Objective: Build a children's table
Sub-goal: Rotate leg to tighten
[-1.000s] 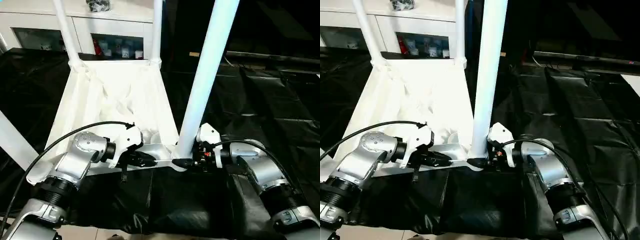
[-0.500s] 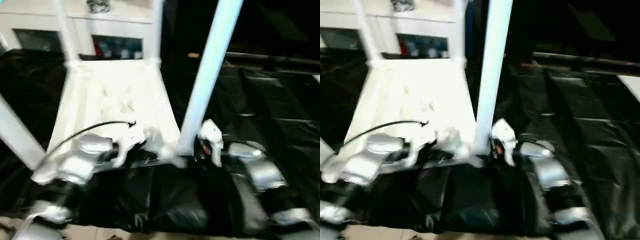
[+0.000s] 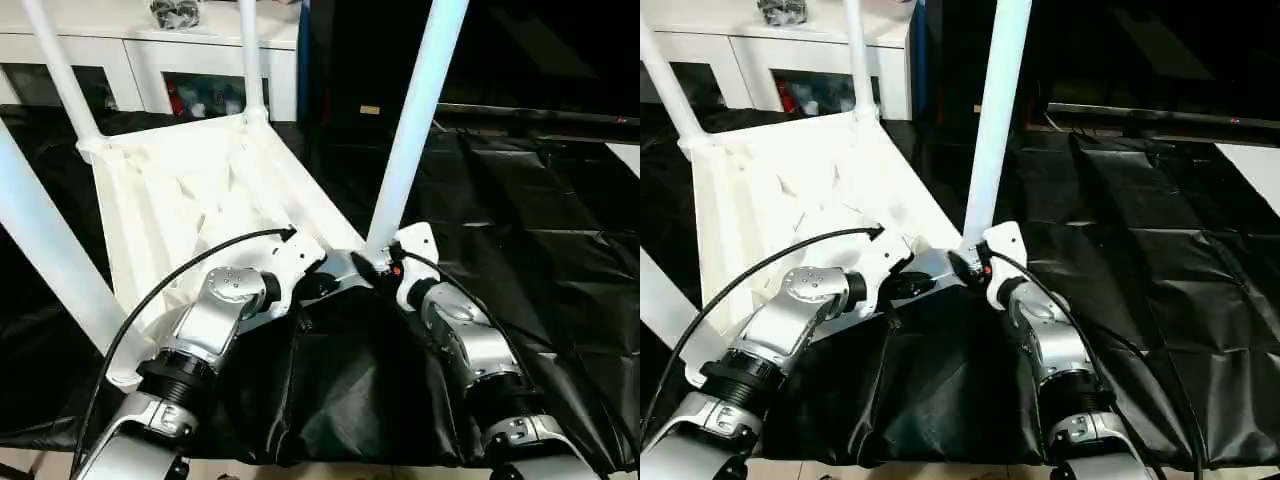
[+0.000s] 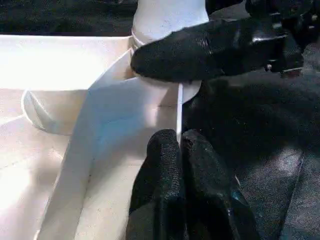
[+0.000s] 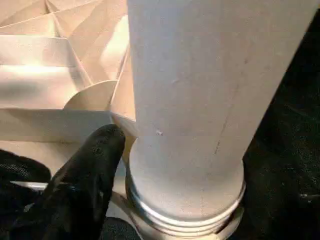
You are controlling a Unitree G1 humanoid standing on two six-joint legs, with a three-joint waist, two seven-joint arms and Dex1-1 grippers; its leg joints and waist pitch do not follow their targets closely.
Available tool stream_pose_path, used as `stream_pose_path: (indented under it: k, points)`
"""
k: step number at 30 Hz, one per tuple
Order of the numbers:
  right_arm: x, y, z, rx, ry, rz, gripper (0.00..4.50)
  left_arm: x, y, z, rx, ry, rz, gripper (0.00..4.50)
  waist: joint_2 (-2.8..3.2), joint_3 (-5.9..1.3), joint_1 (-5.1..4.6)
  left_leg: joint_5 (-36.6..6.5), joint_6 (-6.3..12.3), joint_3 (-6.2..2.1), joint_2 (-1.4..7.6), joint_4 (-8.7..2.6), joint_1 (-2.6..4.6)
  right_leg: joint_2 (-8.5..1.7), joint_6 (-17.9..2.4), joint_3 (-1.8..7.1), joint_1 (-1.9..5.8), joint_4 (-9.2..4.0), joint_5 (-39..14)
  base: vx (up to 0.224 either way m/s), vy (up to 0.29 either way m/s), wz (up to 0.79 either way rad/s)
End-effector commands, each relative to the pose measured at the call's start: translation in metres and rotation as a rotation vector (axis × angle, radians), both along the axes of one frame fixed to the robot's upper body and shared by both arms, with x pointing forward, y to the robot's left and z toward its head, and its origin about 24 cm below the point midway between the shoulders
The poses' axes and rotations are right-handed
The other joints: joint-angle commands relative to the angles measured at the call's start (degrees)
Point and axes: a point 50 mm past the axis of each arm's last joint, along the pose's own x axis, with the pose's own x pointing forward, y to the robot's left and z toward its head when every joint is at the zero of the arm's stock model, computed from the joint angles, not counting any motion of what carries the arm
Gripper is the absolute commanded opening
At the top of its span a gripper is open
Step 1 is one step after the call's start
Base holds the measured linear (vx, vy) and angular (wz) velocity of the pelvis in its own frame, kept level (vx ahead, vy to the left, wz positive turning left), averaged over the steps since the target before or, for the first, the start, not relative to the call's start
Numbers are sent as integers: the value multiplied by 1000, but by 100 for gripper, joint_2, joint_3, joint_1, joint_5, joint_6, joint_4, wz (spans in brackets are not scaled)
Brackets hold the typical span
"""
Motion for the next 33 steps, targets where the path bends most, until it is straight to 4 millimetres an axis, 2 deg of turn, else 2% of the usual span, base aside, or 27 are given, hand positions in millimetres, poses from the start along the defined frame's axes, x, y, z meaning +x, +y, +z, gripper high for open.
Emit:
stream_pose_path:
  k: [1,3,7,8,11,14,15,17,19,23,28,33]
  points:
    - [-8,32,9,-17,-38,282,388,-6,-24,20,-69,-70,-191,0,34,-343,25,-1606,113,-38,111,-429,17,-328,-961,231,285,-478,-1893,0,0,0]
    - [-10,23,10,-37,-41,339,393,-9,-18,21,-67,-70,-232,0,45,-349,25,-1522,165,-25,113,-416,13,-328,-1022,244,284,-460,-1670,0,0,0]
    - [-13,11,13,-65,-49,427,393,-13,-9,21,-67,-53,-291,0,57,-381,52,-1089,320,-5,126,-378,9,-313,-1344,248,311,-349,-781,0,0,0]
    - [-15,4,15,-71,-48,479,393,-16,-3,22,-78,-39,-334,0,68,-387,70,-1055,356,2,133,-370,36,-310,-1426,247,301,-337,-629,0,0,0]
    - [-20,-7,17,-86,-40,574,393,-19,8,22,-71,-15,-383,0,65,-385,89,-996,446,11,137,-363,32,-308,-1514,247,318,-310,-438,0,0,0]
    - [-24,-10,18,-94,-24,638,393,-20,16,21,-64,6,-396,0,65,-359,132,-1190,379,17,144,-379,56,-320,-1477,251,305,-354,-812,0,0,0]
    - [-27,-13,18,-101,-9,689,376,-20,22,21,-60,20,-409,0,35,-356,141,-1229,360,19,145,-383,61,-314,-1446,249,307,-363,-904,0,0,0]
    - [-29,-15,18,-101,-2,712,358,-20,25,21,-62,26,-412,0,51,-352,175,-1278,307,20,149,-388,71,-319,-1387,258,294,-366,-1068,0,0,0]
    - [-33,-16,19,-90,10,744,348,-19,31,22,-74,43,-421,0,39,-348,191,-1311,273,26,150,-387,85,-318,-1376,261,277,-375,-1132,0,0,0]
    - [-35,-16,18,-91,18,772,320,-20,33,22,-84,60,-432,0,41,-349,212,-1284,232,14,148,-394,60,-329,-1310,258,288,-374,-1234,0,0,0]
    - [-37,-14,18,-93,25,796,290,-21,34,22,-85,69,-444,0,55,-352,216,-1322,188,8,144,-396,61,-324,-1267,256,286,-384,-1315,0,0,0]
    - [-40,-12,18,-90,32,803,272,-20,34,22,-82,68,-444,0,62,-365,226,-1205,205,9,144,-388,57,-314,-1317,255,294,-354,-1058,0,0,0]
